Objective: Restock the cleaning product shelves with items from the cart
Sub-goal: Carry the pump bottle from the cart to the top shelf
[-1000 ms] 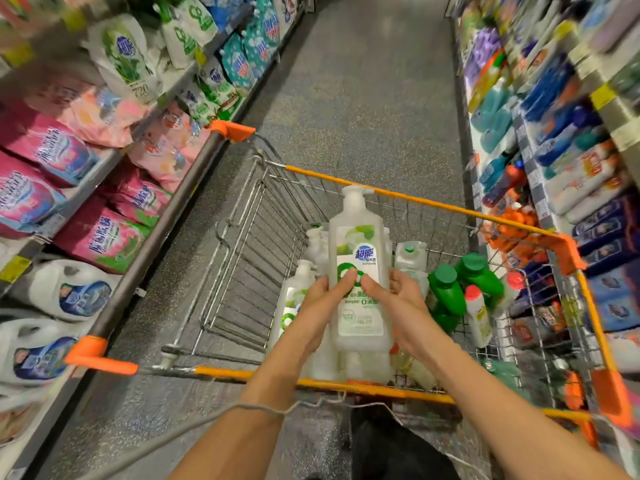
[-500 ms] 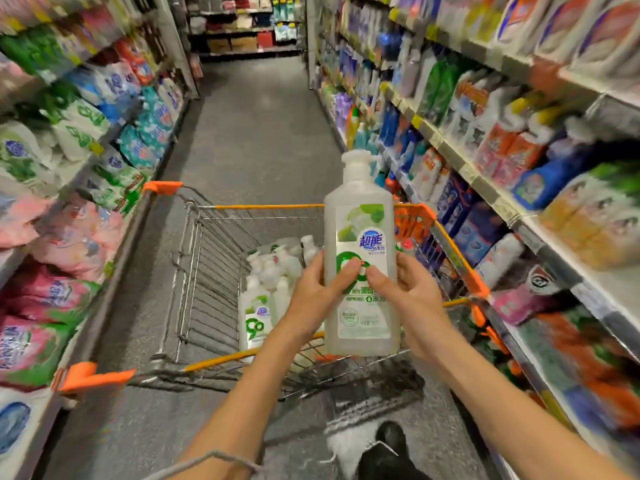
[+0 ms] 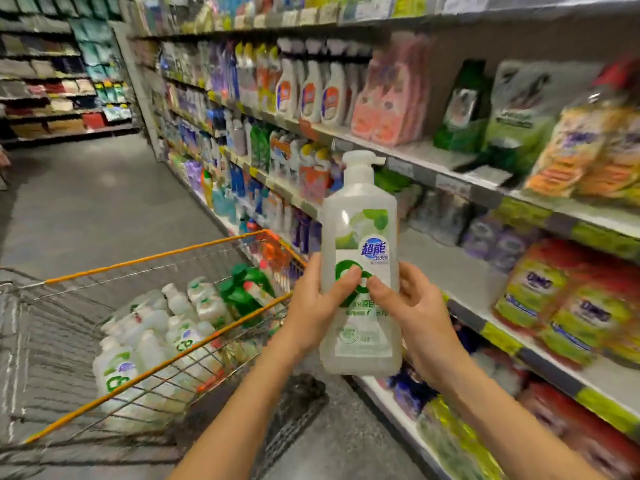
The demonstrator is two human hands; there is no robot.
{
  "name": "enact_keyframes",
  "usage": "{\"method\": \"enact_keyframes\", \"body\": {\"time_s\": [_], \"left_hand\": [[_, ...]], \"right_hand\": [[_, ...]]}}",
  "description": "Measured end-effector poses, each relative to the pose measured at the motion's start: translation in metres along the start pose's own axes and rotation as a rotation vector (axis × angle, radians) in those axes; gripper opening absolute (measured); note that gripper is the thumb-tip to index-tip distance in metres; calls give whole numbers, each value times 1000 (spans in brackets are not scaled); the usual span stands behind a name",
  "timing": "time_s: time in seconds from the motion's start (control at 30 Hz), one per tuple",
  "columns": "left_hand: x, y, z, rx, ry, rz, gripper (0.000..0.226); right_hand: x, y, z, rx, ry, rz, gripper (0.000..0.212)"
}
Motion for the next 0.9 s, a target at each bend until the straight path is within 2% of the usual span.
{"method": "enact_keyframes", "body": {"time_s": [0.17,0.47,0.57,0.73,0.9], "left_hand": [[133,35,-48,61,34,159,68],[339,94,-137,141,193,453,63],[391,100,-152,161,214,522,57],[471,94,-182,221,282,682,58],[533,53,-217,298,347,727,63]], "right_hand": [[-106,100,59,-123,34,-176,49],[-250,256,152,-282,112,-449,57],[-287,287,173,-317,117,-518,52],[-339,313,213,-386,134,-621,60],[-382,309,279,-520,202,-706,55]]}}
Point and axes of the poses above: each hand's wrist, its own y-axis away from the middle knuckle, its own x-axis out of the palm, z = x × y, the point moved 10 cm from there along -y, towards the middle knuckle, and after that the axes turned 9 degrees about x, right-handed, at the moved point
